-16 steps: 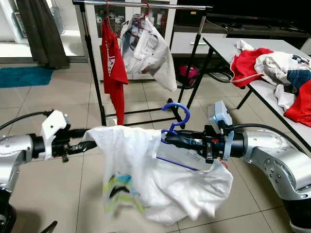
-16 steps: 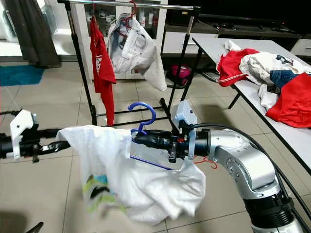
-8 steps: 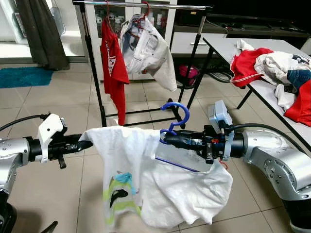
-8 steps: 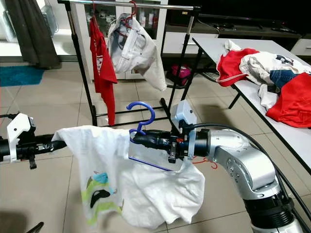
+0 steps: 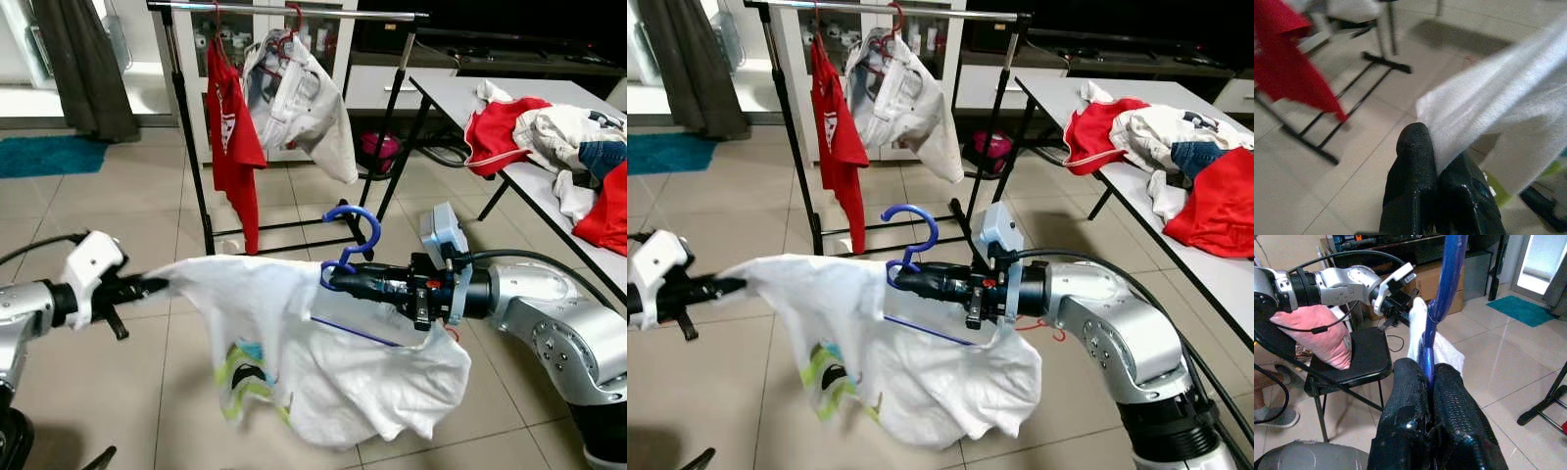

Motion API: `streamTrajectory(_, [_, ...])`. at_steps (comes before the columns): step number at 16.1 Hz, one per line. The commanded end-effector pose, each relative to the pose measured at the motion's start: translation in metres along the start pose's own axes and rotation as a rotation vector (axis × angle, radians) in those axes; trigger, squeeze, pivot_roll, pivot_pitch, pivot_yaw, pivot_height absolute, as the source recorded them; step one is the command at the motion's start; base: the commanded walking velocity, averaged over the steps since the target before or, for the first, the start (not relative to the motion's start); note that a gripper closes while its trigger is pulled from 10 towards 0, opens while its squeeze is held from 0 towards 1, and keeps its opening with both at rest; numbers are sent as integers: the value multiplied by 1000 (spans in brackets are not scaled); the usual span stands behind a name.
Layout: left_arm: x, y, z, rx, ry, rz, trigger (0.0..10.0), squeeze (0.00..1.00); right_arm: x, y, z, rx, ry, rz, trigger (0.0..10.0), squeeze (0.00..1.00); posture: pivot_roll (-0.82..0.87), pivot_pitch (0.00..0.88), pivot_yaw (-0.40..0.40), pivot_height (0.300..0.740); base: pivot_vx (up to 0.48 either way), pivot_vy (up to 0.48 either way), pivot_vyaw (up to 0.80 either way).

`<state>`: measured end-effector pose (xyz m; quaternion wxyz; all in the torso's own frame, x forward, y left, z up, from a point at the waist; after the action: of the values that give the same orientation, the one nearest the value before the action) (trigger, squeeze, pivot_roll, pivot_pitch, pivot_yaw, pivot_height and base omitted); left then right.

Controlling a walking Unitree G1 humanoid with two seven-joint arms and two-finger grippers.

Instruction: Hang hanger

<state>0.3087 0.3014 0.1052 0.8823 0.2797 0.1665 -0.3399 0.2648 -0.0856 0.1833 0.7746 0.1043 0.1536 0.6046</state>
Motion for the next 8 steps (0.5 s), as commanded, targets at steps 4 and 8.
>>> streamTrajectory(4, [-16, 23, -23, -99, 104, 194, 0, 0, -8, -1, 8, -14, -36, -18, 10000, 0, -88, 0, -66, 740, 0, 0, 0])
streamTrajectory(8, [-22, 28, -50, -193, 243, 328, 0, 0, -8, -4, 7, -16, -35, -33, 10000, 0, -83, 0, -74, 740, 0, 0, 0])
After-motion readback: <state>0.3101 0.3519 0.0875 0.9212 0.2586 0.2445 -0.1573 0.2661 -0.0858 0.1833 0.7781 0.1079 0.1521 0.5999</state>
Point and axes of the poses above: a point about 5 cm out from each wrist's last joint towards the gripper, its own x axis pointing out of the wrist towards the gripper, its own z axis along the axis of the wrist's last joint, y = z × x, the point moved 4 cm from there along x, pointing out of the wrist towards the gripper, and after that the axes turned 14 degrees about x, right-handed, at the moved point
